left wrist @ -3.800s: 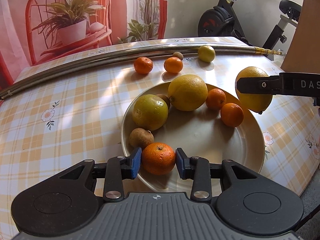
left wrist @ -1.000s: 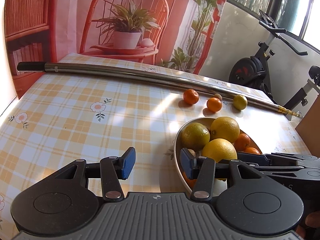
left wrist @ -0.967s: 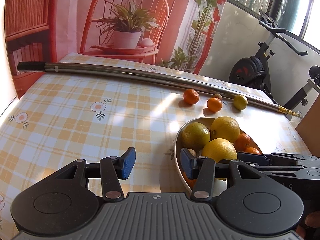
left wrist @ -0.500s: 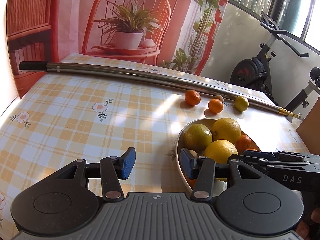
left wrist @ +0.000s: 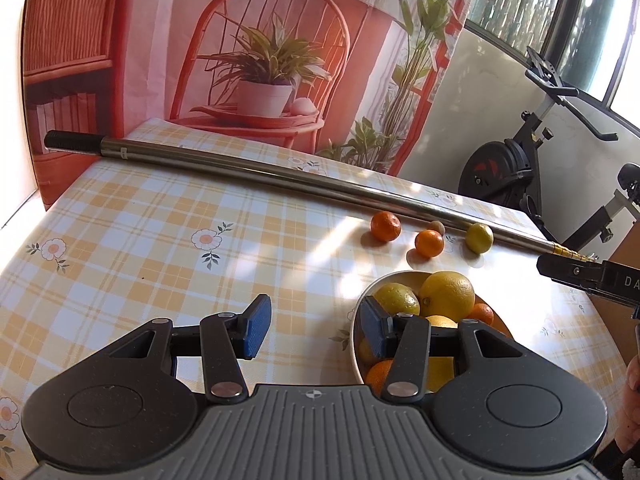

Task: Organize fruits
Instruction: 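Withdraw both tools from the plate toward the loose fruit by the rod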

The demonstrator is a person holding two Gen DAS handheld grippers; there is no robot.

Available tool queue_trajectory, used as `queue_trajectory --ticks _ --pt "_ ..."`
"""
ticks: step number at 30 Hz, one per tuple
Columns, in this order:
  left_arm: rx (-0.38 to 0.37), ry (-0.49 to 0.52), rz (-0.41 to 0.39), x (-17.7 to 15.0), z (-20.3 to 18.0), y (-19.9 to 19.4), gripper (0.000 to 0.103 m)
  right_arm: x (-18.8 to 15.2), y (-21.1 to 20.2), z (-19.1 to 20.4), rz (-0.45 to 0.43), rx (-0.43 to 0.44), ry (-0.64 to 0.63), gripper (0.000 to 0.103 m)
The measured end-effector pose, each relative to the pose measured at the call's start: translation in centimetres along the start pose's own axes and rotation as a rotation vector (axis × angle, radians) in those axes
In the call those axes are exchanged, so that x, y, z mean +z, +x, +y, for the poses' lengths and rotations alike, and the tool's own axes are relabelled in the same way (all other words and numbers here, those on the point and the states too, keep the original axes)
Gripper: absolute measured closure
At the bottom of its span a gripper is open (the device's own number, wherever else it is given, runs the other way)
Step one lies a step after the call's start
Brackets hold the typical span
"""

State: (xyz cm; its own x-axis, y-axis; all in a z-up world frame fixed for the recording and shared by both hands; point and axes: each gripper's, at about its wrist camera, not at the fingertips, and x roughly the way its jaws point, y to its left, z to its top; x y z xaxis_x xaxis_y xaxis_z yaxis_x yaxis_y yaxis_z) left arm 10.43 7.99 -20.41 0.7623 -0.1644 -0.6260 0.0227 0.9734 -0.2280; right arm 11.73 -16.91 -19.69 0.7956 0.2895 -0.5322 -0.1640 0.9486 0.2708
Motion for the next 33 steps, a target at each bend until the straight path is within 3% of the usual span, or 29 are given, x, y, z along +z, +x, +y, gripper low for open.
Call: queue_trajectory --ticks 9,16,23,33 --pt "0.002 0.075 -0.073 2.5 -2.0 -2.1 0.051 2.3 -2.5 -2.9 -0.109 -0.053 0.017 0.053" --pt "-0.027 0.124 -0.081 4.8 -3.4 -1.9 0.044 3.1 -2.0 -3.8 -0.119 -0.083 0.004 0.053" --pt "-0.107 0.18 -0.014 6.5 -5.2 0.8 0.045 3.5 -0.9 -4.6 -0.11 -0.104 -0.008 0.053" --pt "-0.249 0.283 0.056 8.8 -10.4 7.9 0.045 4.1 1.4 -7.7 -0.087 -0.141 0.021 0.053"
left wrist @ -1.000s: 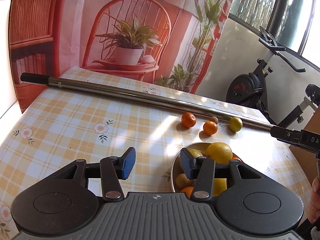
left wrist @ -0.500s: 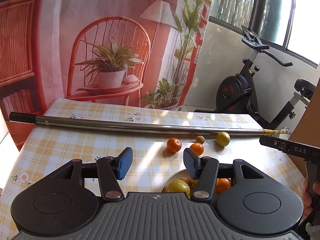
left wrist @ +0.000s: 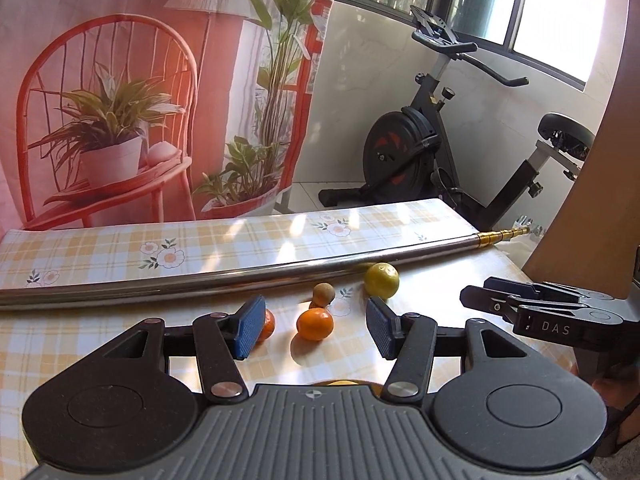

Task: Organize fruits
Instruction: 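Withdraw both tools from the plate toward the loose fruit by the rod, then grasp a brown kiwi with the left tool while the right tool approaches a yellow lemon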

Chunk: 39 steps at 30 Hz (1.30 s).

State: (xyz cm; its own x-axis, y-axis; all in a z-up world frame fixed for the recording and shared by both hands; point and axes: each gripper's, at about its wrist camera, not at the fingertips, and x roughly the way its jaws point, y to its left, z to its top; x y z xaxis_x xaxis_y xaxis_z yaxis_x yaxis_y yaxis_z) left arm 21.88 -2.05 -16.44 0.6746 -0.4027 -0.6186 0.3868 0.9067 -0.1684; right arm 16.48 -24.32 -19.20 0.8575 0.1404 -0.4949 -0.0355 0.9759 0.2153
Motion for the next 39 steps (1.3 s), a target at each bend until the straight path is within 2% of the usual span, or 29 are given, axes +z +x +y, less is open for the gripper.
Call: queue_trajectory --ticks 11,15,20,24,28,30,31,34,39 --pt "-0.041 -0.003 0.132 1.9 -0.4 11.6 0.064 -0.9 2.9 -4.0 0.036 -0.013 0.116 0.053" --pt "-0.065 -0.083 0.209 2.4 0.6 14.7 0.064 -1.6 3.4 -5.0 0.052 -0.015 0.133 0.053" --pt "-0.038 -0.132 0.298 2.2 1.6 18.2 0.064 -2.5 4.1 -6.1 0.077 -0.018 0.162 0.053" --pt "-0.008 -0.158 0.324 2.1 2.3 19.3 0.065 -3.0 4.4 -6.7 0.086 -0.014 0.18 0.053" --pt "-0.013 -0.16 0.326 2.2 2.5 19.6 0.065 -3.3 4.6 -7.0 0.094 -0.014 0.189 0.053" --pt "-0.016 -0.149 0.334 2.1 2.1 19.9 0.075 -3.4 4.6 -7.1 0.098 -0.014 0.193 0.053" --pt "-0.02 -0.143 0.332 2.0 2.0 19.8 0.075 -3.4 4.7 -7.2 0.1 -0.014 0.195 0.053" --pt "-0.01 -0.087 0.3 1.7 1.0 19.3 0.075 -3.5 4.7 -7.3 0.104 -0.012 0.201 0.053" --pt "-0.028 -0.095 0.231 2.1 0.8 16.4 0.076 -3.6 4.9 -7.5 0.107 -0.013 0.208 0.053"
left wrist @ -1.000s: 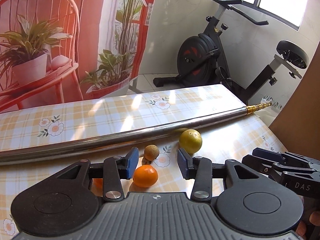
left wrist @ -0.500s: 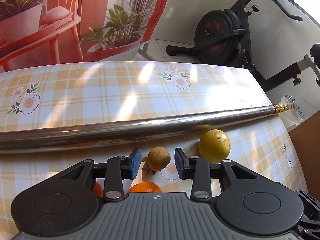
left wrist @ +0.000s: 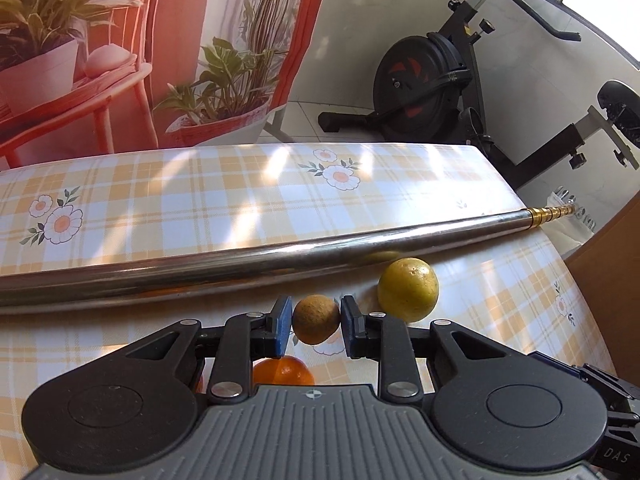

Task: Organize fruits
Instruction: 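Grasp a brown kiwi with the left tool while the right tool approaches a yellow lemon, then grasp the yellow lemon with the right tool while the left tool holds the kiwi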

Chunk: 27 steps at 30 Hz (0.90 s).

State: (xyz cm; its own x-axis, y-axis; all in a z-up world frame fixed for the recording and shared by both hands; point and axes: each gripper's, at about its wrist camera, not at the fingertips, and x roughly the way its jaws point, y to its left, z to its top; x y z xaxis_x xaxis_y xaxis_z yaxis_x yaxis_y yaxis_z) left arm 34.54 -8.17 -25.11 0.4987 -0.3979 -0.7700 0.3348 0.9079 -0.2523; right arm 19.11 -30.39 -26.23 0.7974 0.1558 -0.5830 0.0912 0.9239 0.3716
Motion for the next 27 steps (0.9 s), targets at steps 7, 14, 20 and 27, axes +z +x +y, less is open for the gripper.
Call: queue_trajectory --ticks 7,14,20,27 --pt "-0.001 -0.028 -0.109 -1.8 1.2 -6.1 0.076 0.6 1.5 0.2 -0.092 -0.044 -0.097 0.045" --pt "0.081 -0.031 -0.187 -3.8 2.5 -10.0 0.075 1.1 5.4 3.4 -0.134 -0.036 -0.268 0.045" --pt "0.083 -0.058 -0.215 -3.8 2.9 -10.8 0.075 2.0 8.7 6.0 -0.13 -0.063 -0.367 0.045" --pt "0.079 -0.022 -0.248 -4.6 2.6 -11.7 0.075 2.2 10.1 5.9 -0.124 -0.042 -0.34 0.048"
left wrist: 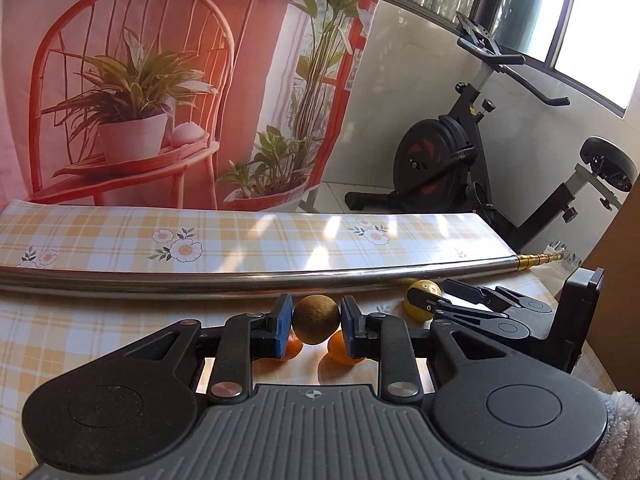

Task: Organize fruits
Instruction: 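Grasp the yellow lemon with the right tool while the left tool holds the kiwi, then carry the kiwi and lemon over the white plate with both tools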

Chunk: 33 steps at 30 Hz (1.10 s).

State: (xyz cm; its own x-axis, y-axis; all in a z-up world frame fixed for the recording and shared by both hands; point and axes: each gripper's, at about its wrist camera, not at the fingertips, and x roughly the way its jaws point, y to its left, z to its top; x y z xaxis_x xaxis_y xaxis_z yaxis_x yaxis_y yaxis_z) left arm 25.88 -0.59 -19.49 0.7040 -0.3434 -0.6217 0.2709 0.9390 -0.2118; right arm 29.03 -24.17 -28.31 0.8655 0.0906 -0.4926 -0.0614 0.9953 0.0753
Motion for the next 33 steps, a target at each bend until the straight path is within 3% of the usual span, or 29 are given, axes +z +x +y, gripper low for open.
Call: queue_trajectory --ticks 11,18,21,26,33 --pt "-0.002 -0.049 0.017 -1.1 0.7 0.1 0.075 -0.3 1.5 0.3 0.101 -0.004 0.0 0.05" --pt "0.011 -0.081 0.021 -1.7 1.2 -0.7 0.075 -0.3 1.7 -0.7 0.108 0.017 0.051 0.051" --pt "0.022 -0.083 0.019 -2.0 1.1 -1.2 0.075 -0.4 1.5 -0.6 0.102 0.031 0.039 0.059" --pt "0.026 -0.09 0.021 -2.4 1.0 -2.3 0.075 -0.4 1.3 -0.6 0.09 0.04 0.045 0.059" --pt "0.016 -0.119 0.009 -3.1 1.1 -4.5 0.075 -0.6 0.6 -1.0 0.062 -0.007 0.075 0.059"
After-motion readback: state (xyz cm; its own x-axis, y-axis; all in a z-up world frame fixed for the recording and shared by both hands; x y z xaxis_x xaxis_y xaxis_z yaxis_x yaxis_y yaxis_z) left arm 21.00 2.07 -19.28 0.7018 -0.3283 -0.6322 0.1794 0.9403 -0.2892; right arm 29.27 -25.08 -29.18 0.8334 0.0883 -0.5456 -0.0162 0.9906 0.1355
